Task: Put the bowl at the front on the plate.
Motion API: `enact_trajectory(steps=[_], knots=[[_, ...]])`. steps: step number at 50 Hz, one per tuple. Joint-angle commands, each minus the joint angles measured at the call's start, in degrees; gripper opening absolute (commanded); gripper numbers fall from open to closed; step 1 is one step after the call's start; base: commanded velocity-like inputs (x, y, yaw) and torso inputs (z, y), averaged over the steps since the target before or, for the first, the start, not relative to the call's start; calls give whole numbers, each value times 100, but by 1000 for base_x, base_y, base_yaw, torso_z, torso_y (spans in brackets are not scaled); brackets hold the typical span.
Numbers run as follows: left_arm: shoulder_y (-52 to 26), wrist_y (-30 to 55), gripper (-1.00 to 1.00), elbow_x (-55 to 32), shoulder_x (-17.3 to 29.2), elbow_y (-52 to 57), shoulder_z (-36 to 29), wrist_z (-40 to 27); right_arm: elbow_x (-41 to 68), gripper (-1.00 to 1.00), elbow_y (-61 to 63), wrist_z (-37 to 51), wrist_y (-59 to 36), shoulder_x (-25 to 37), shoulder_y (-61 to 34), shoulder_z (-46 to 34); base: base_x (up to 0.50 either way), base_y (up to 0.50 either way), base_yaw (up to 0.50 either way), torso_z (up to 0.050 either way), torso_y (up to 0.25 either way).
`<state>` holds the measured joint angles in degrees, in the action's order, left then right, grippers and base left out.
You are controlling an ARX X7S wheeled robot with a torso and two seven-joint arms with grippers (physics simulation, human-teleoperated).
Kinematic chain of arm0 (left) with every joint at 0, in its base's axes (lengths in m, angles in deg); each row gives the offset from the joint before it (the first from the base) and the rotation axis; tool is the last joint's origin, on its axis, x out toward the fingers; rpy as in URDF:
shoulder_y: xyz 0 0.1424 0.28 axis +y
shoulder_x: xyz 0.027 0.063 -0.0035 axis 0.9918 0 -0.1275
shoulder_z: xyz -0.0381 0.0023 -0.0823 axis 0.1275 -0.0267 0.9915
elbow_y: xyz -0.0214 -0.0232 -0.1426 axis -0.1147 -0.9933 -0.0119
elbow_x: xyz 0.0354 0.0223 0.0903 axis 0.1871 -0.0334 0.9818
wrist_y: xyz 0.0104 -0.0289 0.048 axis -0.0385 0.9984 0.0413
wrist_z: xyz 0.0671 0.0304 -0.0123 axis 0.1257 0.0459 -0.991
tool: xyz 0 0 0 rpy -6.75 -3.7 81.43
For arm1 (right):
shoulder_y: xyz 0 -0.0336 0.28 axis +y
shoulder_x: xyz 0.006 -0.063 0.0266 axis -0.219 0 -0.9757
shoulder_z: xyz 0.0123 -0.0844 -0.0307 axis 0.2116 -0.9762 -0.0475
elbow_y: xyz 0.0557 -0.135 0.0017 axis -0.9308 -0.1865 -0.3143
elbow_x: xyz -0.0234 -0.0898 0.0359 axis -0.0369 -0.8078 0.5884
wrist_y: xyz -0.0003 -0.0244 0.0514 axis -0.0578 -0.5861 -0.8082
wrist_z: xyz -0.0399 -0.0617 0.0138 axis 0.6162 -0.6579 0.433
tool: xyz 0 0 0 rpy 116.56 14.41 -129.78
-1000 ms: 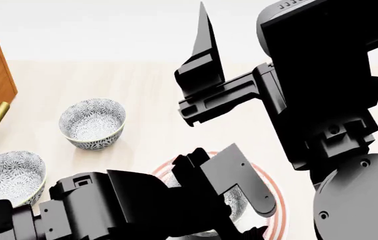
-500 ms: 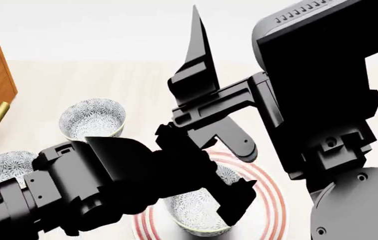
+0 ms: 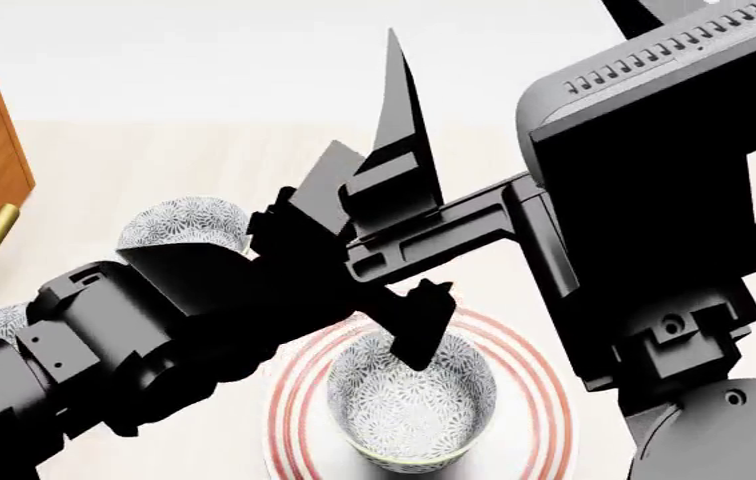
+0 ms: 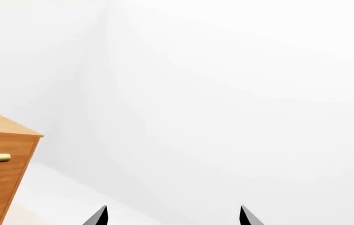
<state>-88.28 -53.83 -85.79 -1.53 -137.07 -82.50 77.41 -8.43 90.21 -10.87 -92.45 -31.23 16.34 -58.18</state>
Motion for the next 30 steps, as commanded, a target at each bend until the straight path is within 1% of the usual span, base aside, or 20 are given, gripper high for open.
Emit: enact_trajectory(steps=[1, 3, 10, 16, 19, 22, 23, 27, 28, 29, 30], knots=[[52, -286, 100, -234, 0, -697, 46, -209, -50, 100, 142, 31, 169, 112, 202, 74, 0, 0, 0, 0, 0], [37, -290, 100, -422, 0, -837, 44, -292, -48, 100, 160, 49, 183, 138, 230, 92, 0, 0, 0, 0, 0], [107, -525, 100, -502, 0, -1220, -5, -536, -42, 100, 240, 104, 244, 194, 312, 146, 0, 0, 0, 0, 0], [169, -698, 100, -605, 0, -1519, 24, -369, -2, 100, 298, 174, 251, 249, 350, 198, 0, 0, 0, 0, 0], [227, -984, 100, -454, 0, -1601, -9, -497, -86, 100, 253, 157, 359, 250, 457, 212, 0, 0, 0, 0, 0], [253, -1079, 100, -396, 0, -1665, 25, -445, -112, 100, 201, 143, 418, 260, 507, 237, 0, 0, 0, 0, 0], [290, -1266, 100, -298, 1, -1697, 1, -476, -126, 100, 193, 150, 402, 258, 499, 225, 0, 0, 0, 0, 0], [325, -1452, 100, -308, 2, -1779, 82, -367, -171, 100, 146, 160, 460, 278, 559, 254, 0, 0, 0, 0, 0], [350, -1638, 100, -237, 17, -1787, 66, -445, -171, 100, 144, 174, 449, 276, 552, 252, 0, 0, 0, 0, 0], [376, -1727, 100, -180, 74, -1704, 36, -519, -168, 100, 147, 178, 449, 276, 551, 254, 0, 0, 0, 0, 0], [376, -1747, 100, -216, 486, -922, 75, -887, -169, 100, 150, 185, 451, 278, 553, 258, 0, 0, 0, 0, 0]])
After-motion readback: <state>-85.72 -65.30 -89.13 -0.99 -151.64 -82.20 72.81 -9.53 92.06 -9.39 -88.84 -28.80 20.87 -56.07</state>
